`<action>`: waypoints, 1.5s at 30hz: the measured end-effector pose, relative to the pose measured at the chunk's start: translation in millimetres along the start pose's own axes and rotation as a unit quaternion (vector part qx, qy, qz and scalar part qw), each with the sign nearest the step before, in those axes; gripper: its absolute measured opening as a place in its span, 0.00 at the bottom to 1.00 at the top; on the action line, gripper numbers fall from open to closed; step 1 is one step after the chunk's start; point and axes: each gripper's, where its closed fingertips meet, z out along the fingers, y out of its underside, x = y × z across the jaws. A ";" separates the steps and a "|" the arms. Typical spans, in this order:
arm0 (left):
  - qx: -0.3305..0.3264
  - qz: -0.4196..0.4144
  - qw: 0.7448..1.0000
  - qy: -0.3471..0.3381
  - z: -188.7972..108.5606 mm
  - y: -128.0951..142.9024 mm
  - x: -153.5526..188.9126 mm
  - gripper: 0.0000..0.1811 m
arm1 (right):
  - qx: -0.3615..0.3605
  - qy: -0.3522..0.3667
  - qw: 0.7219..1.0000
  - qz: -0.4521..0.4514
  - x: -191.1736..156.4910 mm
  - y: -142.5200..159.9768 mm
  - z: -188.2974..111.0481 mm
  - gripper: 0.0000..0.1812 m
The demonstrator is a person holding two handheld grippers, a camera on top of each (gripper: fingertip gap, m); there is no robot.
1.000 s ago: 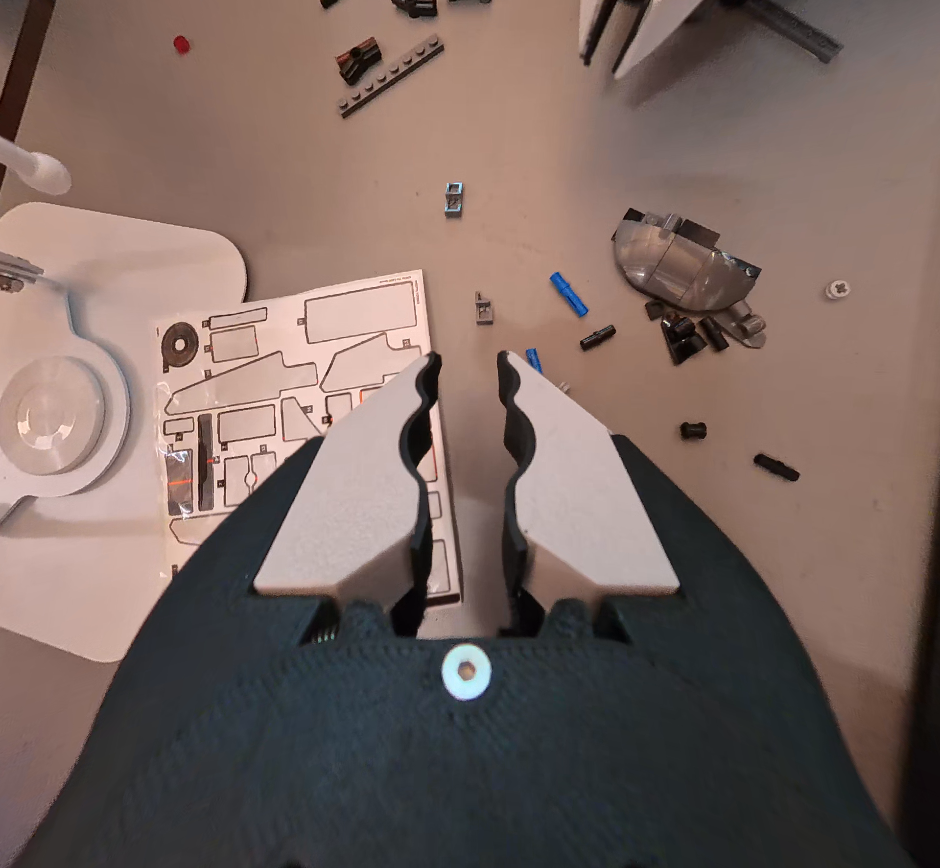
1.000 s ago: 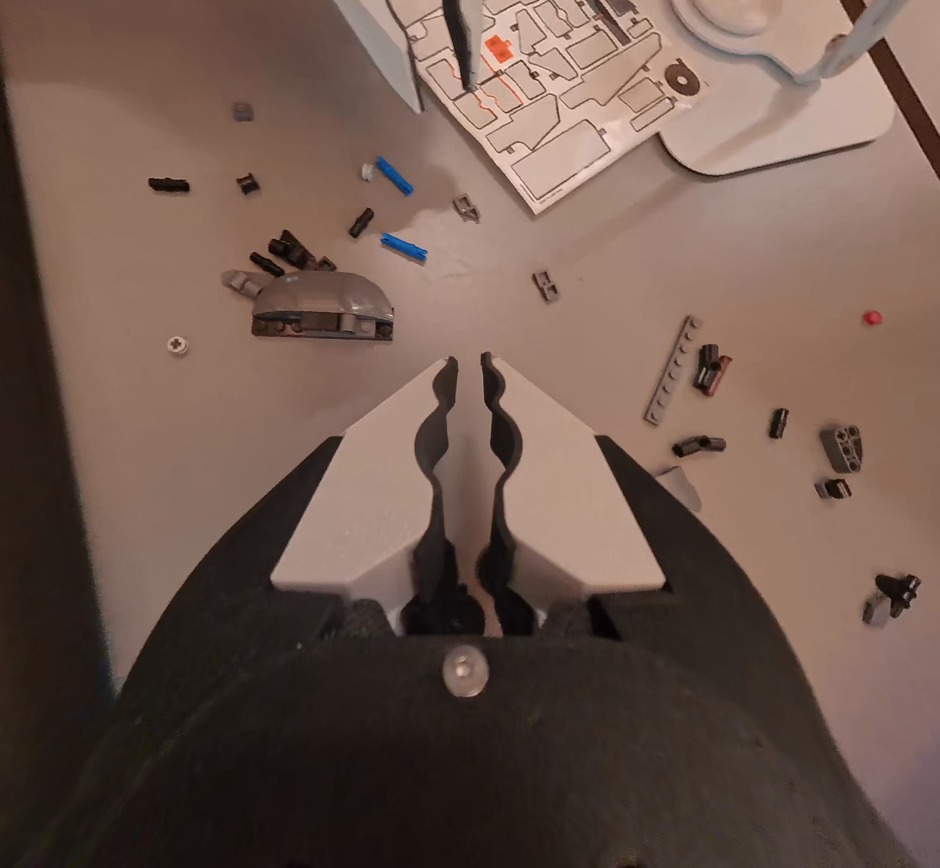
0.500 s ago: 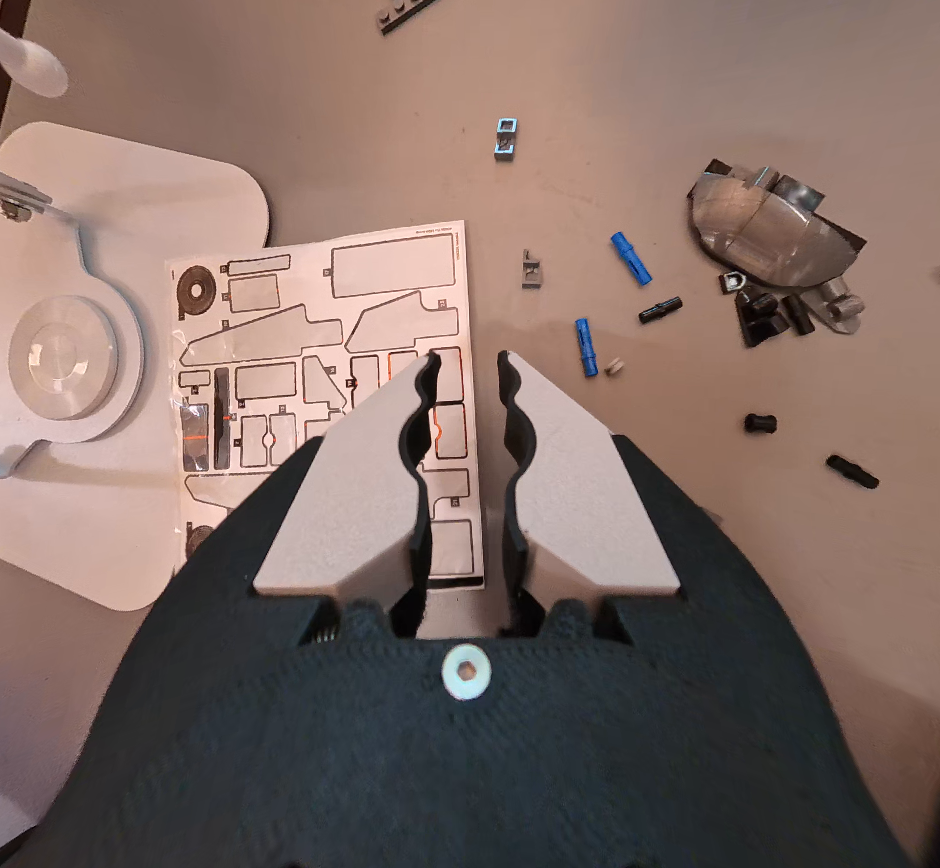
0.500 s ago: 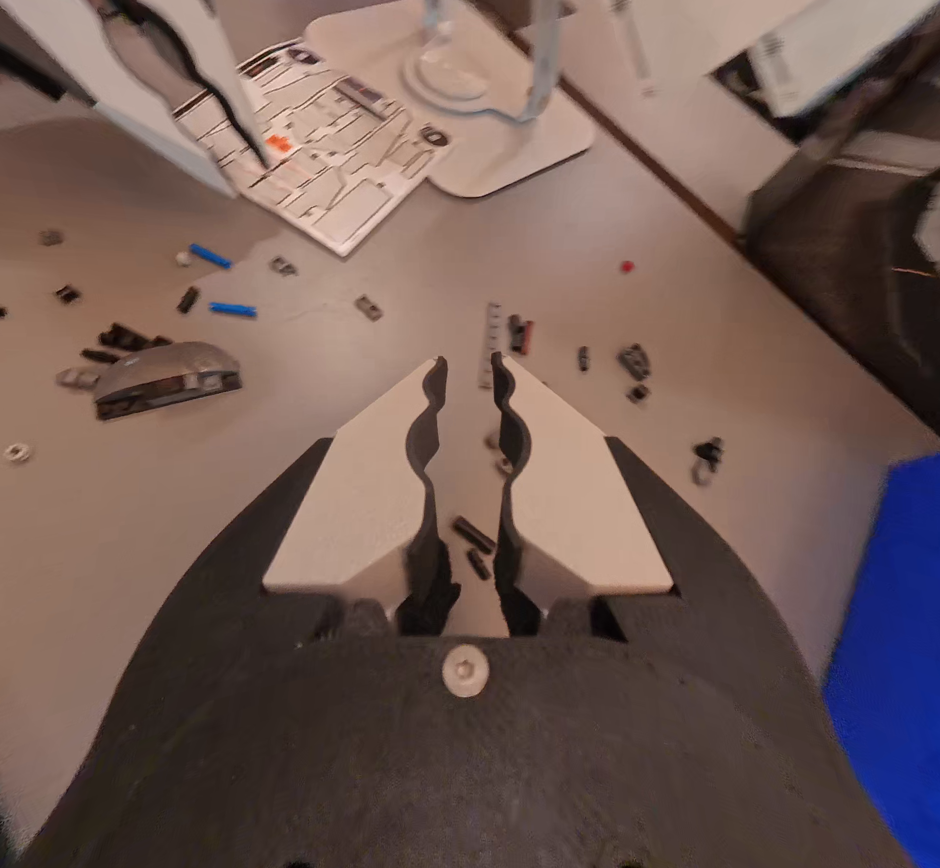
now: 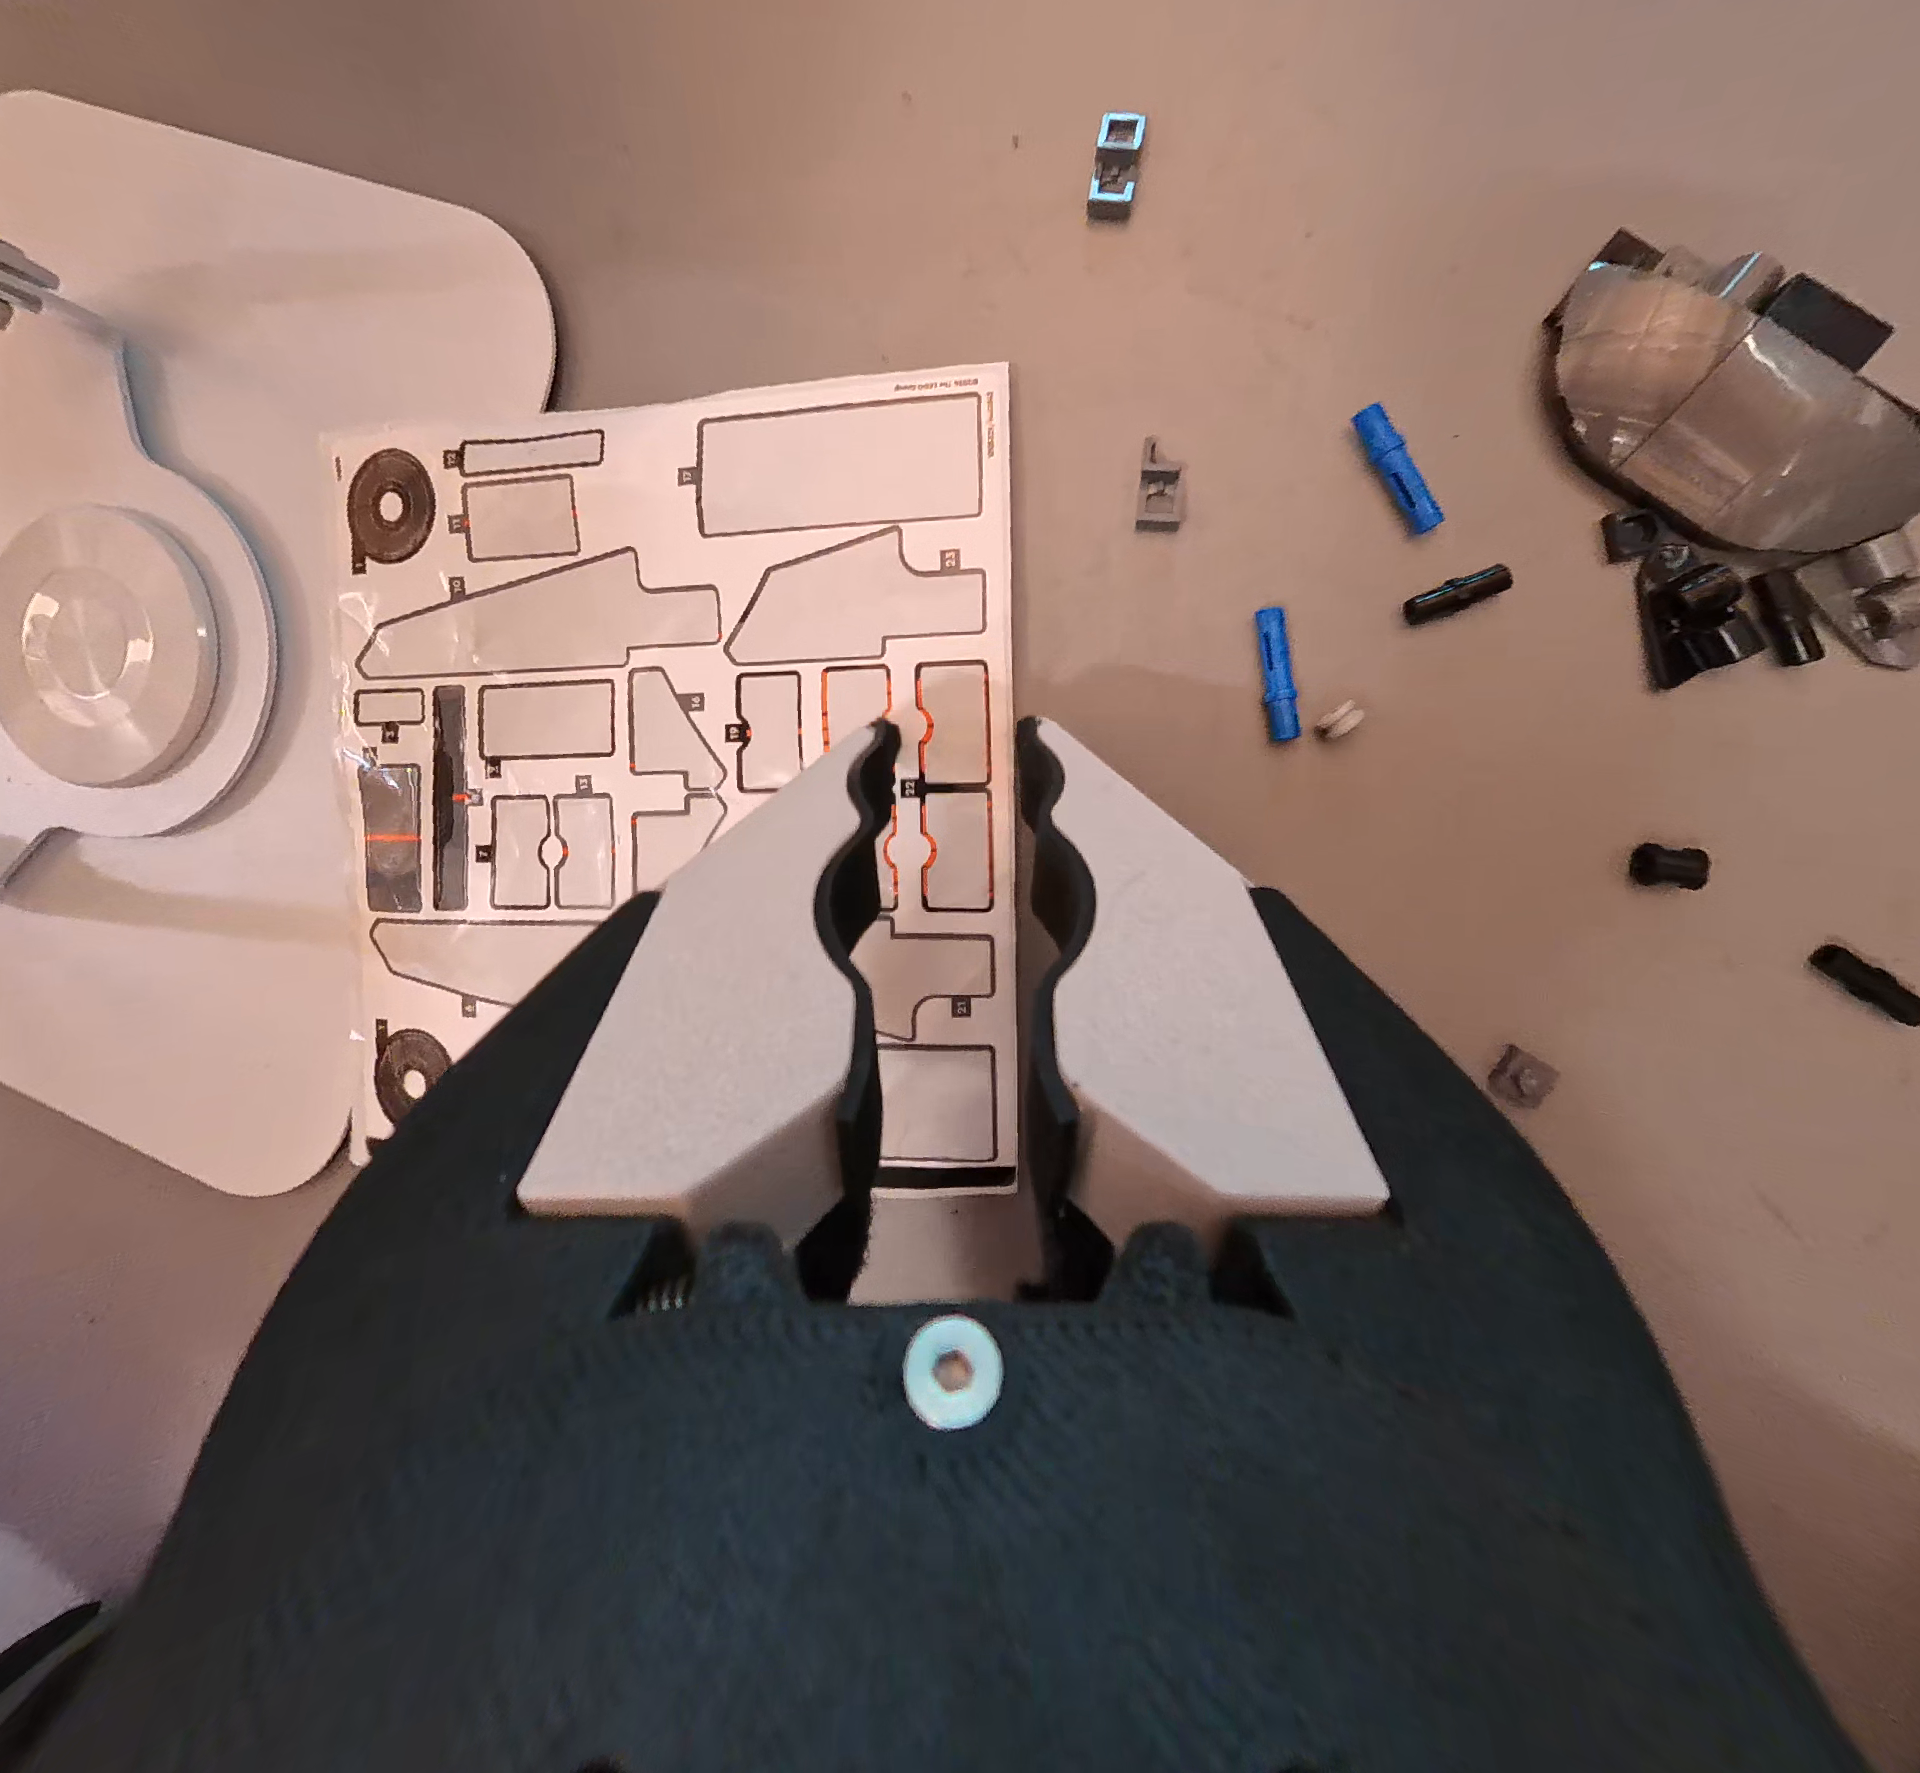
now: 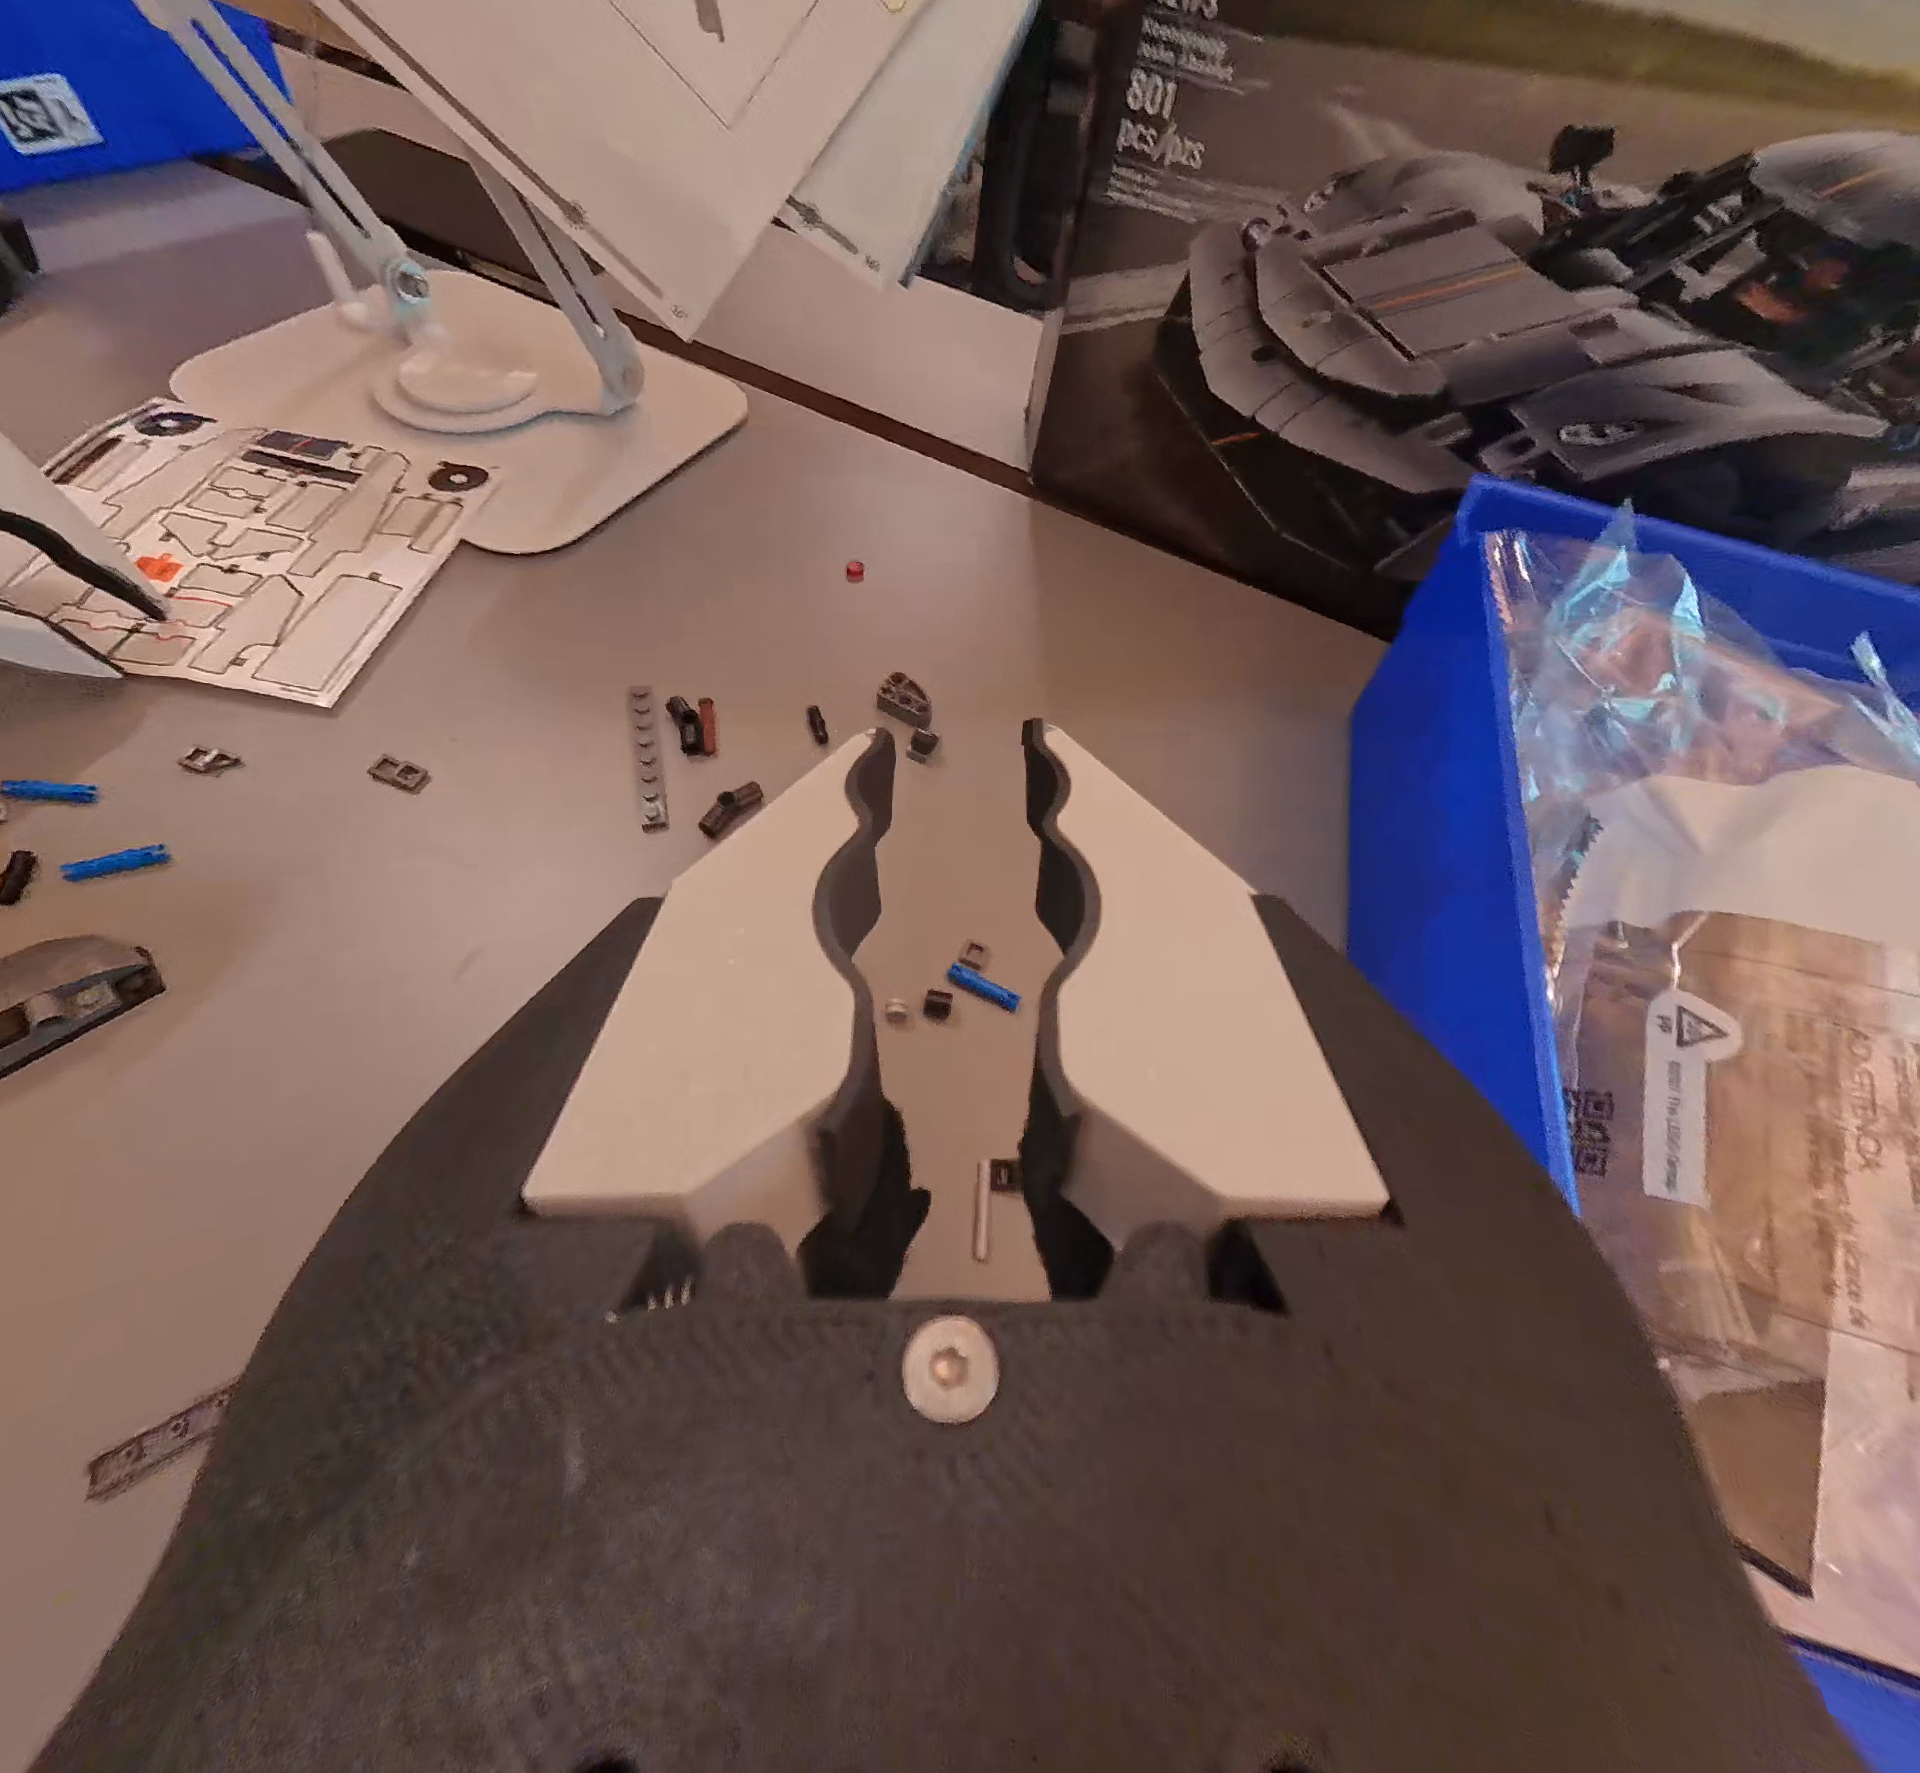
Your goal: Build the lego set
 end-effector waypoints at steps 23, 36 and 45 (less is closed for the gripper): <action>-0.005 -0.007 1.000 -0.011 -3.9 -1.7 -2.6 0.12 | -0.237 -0.111 0.958 -0.119 -42.5 96.1 45.2 0.12; 0.036 0.000 0.999 0.023 -2.7 -23.4 15.3 0.11 | -0.225 -0.141 0.958 -0.111 -55.7 89.9 40.2 0.05; 0.190 -0.035 0.972 0.131 -22.8 -89.7 55.4 0.12 | -0.031 -0.243 0.946 -0.211 -147.1 16.5 17.7 0.05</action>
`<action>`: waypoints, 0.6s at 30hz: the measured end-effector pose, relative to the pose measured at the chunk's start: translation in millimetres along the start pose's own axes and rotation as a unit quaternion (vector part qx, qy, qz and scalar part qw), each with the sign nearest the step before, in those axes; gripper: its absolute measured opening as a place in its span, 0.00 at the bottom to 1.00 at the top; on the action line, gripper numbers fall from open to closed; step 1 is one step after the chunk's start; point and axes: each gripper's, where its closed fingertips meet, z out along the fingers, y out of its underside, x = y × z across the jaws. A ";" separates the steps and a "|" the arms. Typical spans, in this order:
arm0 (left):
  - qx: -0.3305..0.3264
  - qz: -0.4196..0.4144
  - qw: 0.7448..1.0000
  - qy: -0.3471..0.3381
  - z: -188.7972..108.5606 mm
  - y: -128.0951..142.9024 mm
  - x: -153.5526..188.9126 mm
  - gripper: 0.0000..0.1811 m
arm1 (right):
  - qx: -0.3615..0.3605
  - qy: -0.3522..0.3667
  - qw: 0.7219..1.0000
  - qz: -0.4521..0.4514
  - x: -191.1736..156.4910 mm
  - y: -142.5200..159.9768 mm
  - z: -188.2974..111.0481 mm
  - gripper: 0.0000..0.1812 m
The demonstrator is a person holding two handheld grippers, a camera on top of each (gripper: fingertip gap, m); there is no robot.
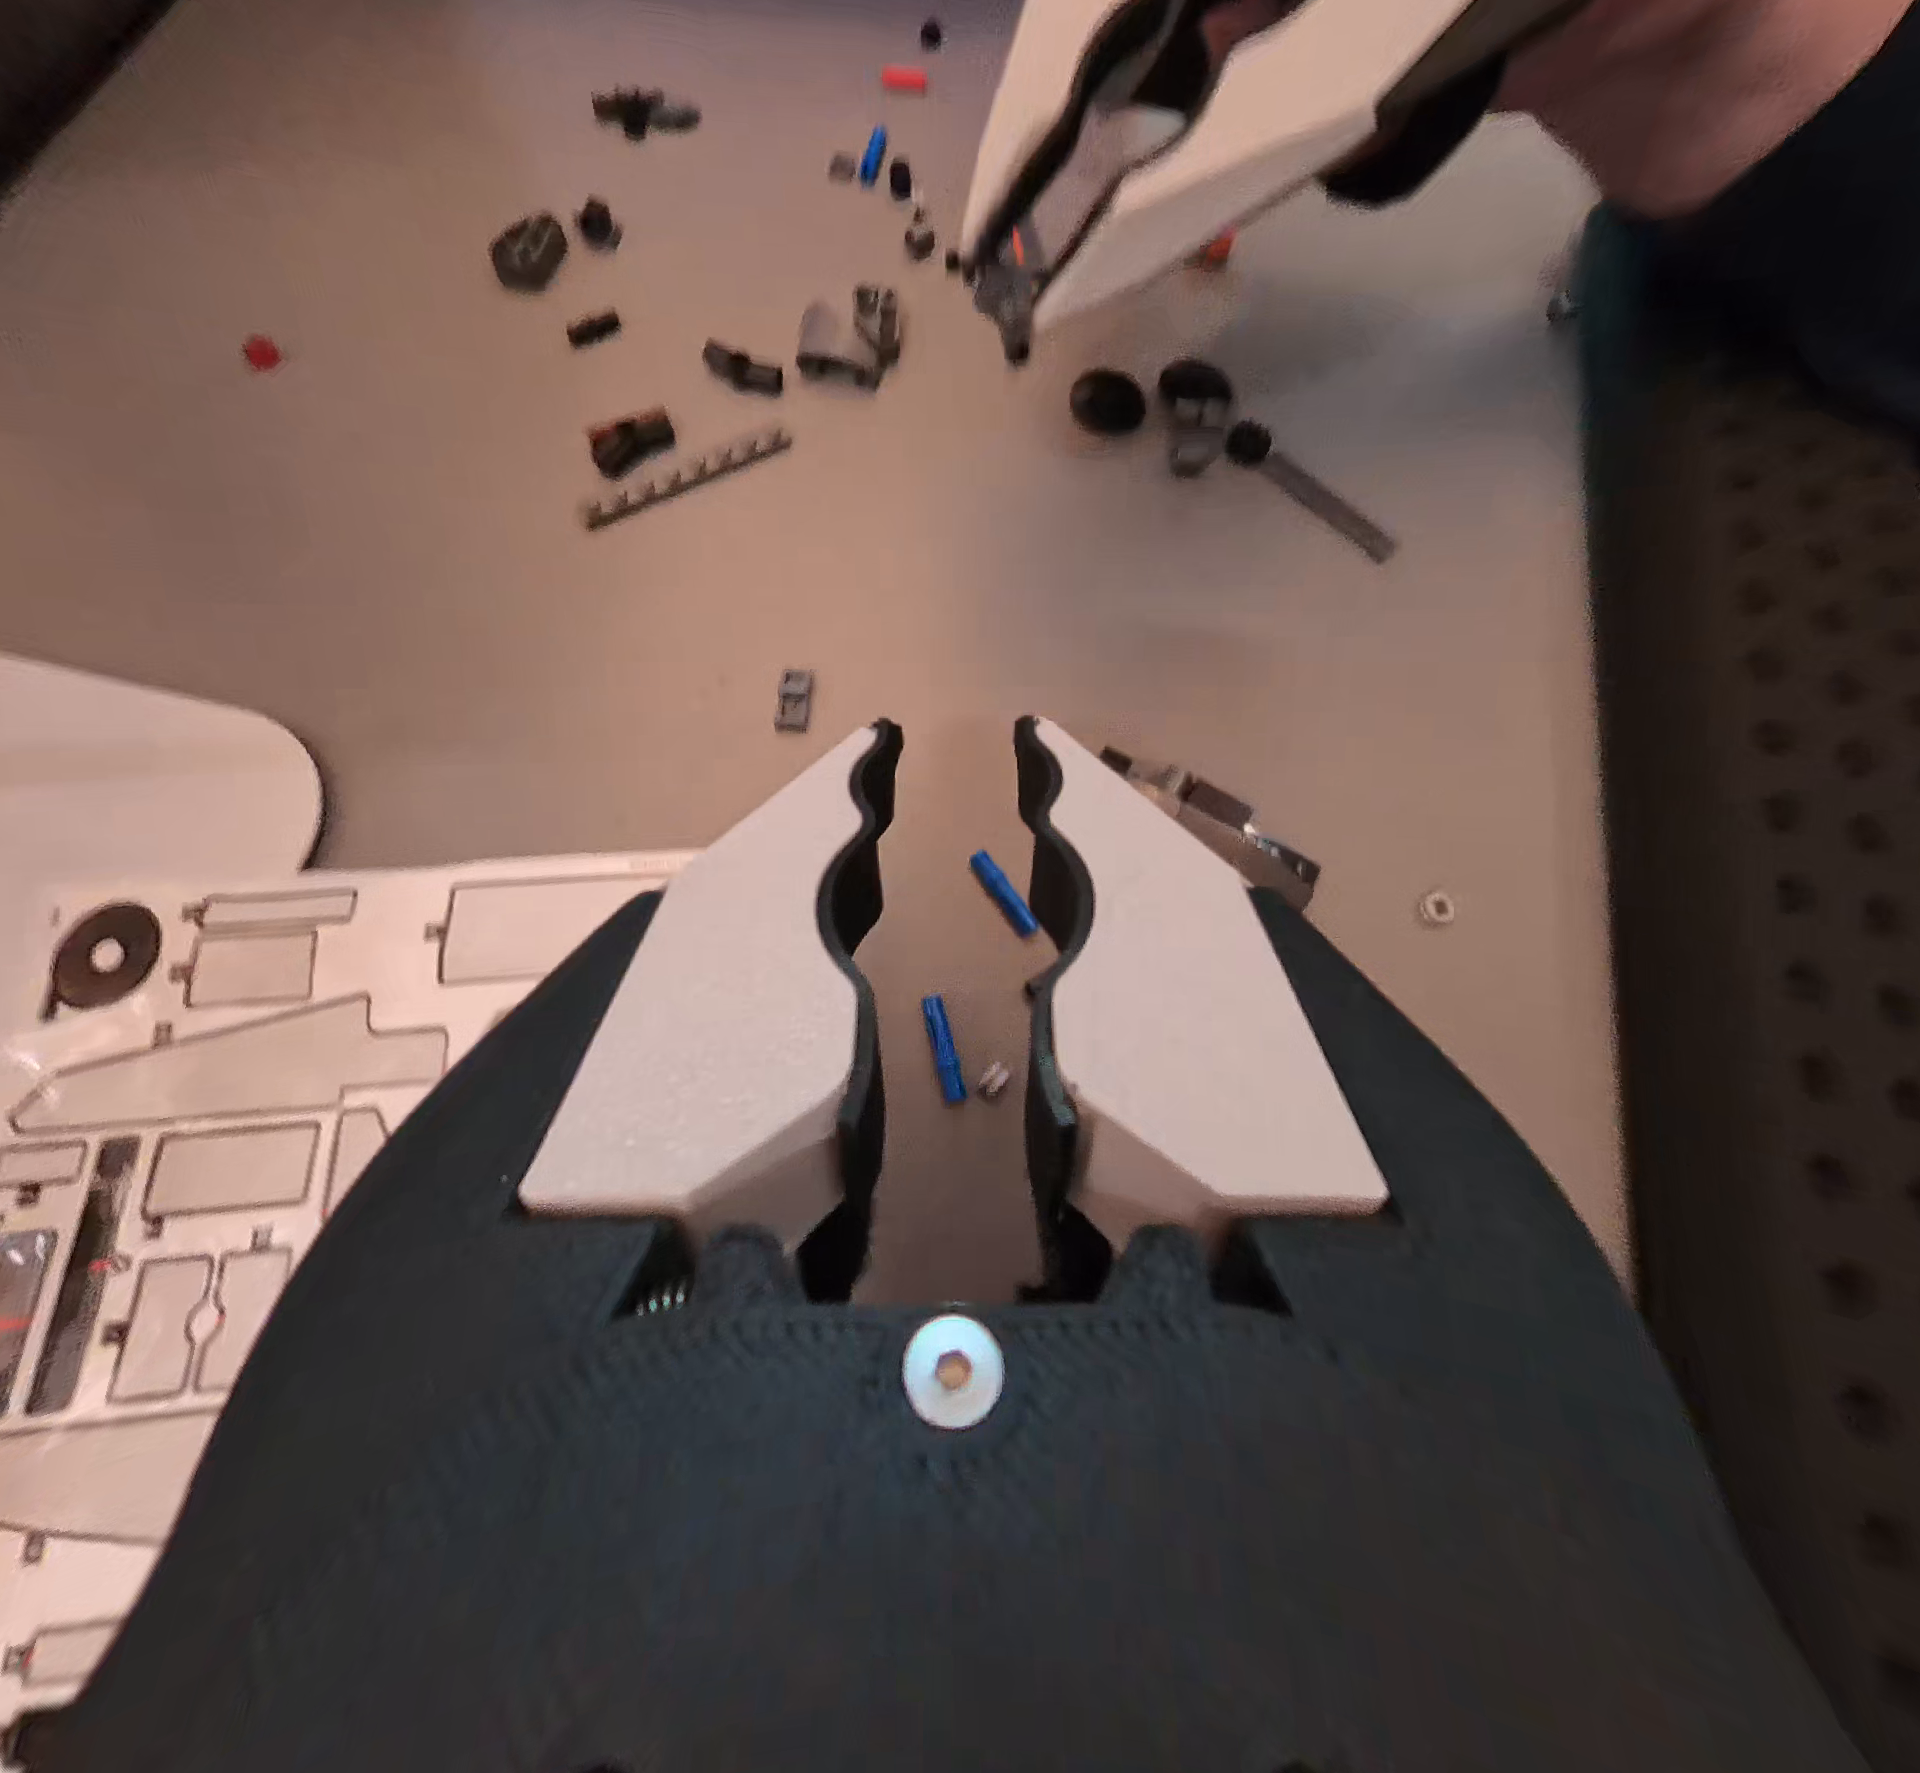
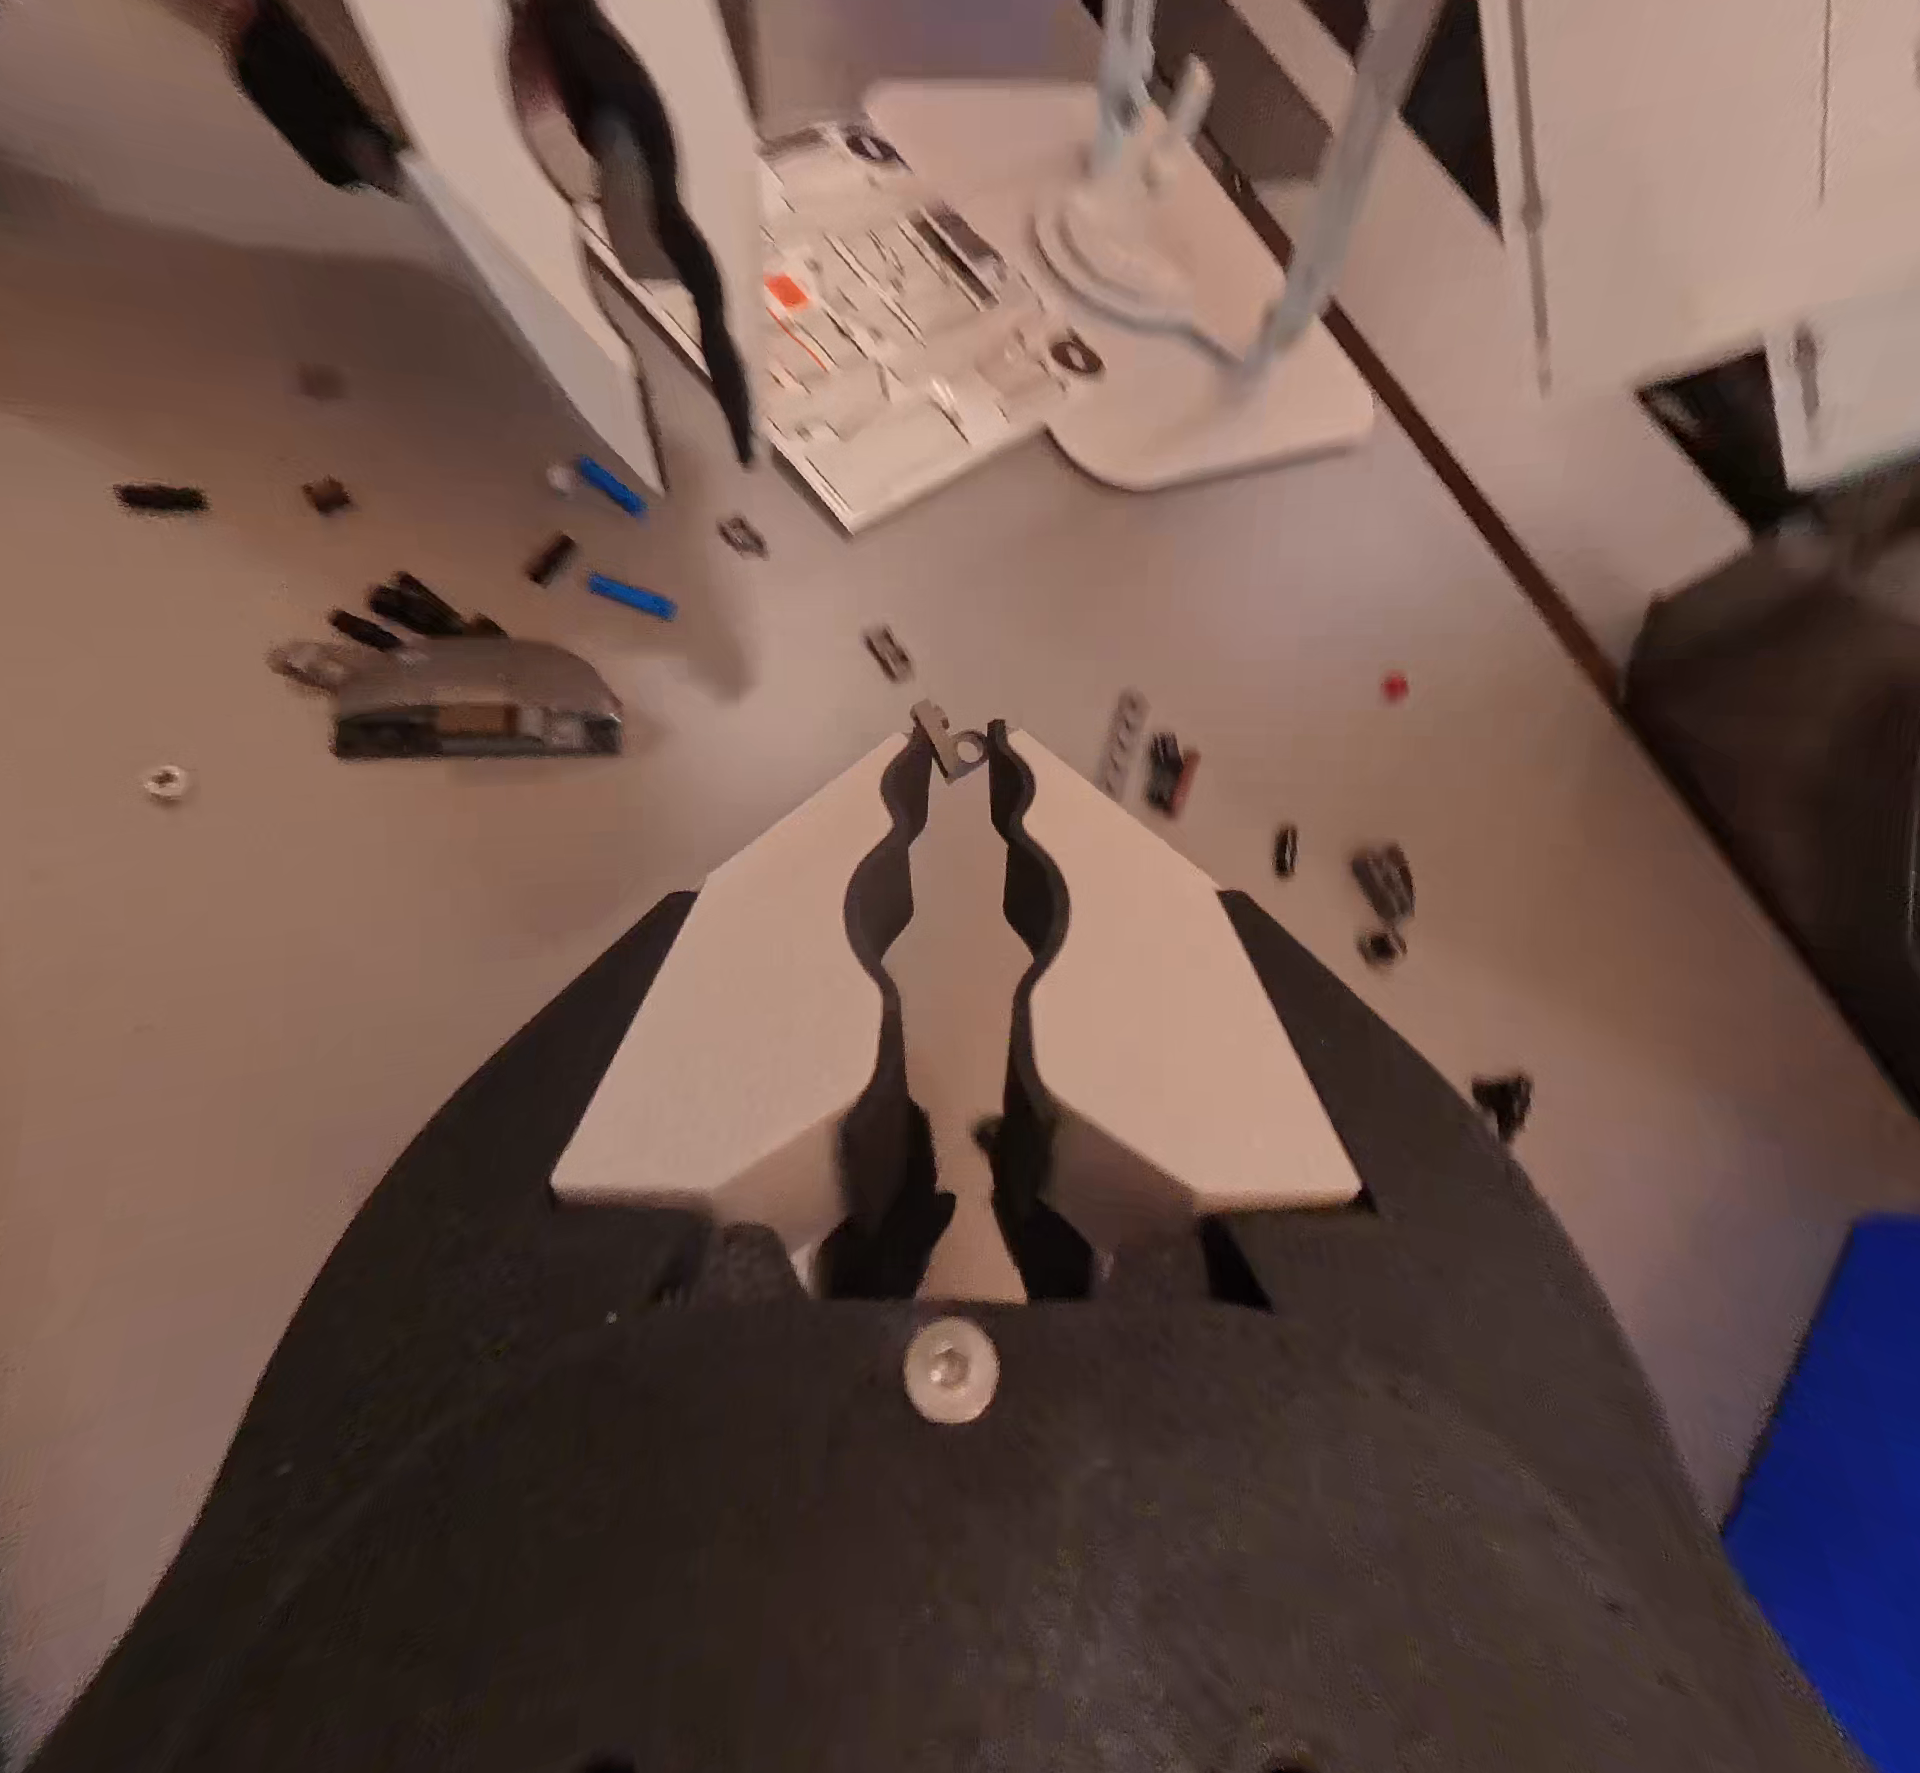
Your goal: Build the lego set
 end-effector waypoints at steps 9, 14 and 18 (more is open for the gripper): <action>0.046 0.104 0.993 -0.025 2.4 -24.4 15.6 0.10 | 0.048 -0.041 0.997 -0.048 -35.1 -31.4 8.7 0.05; 0.042 0.146 0.987 -0.043 7.6 -26.5 20.1 0.08 | 0.048 -0.056 0.996 -0.049 -42.7 -32.2 11.6 0.05; 0.041 0.170 0.983 -0.053 10.1 -27.9 23.5 0.06 | 0.051 -0.065 0.995 -0.048 -46.1 -32.9 11.8 0.05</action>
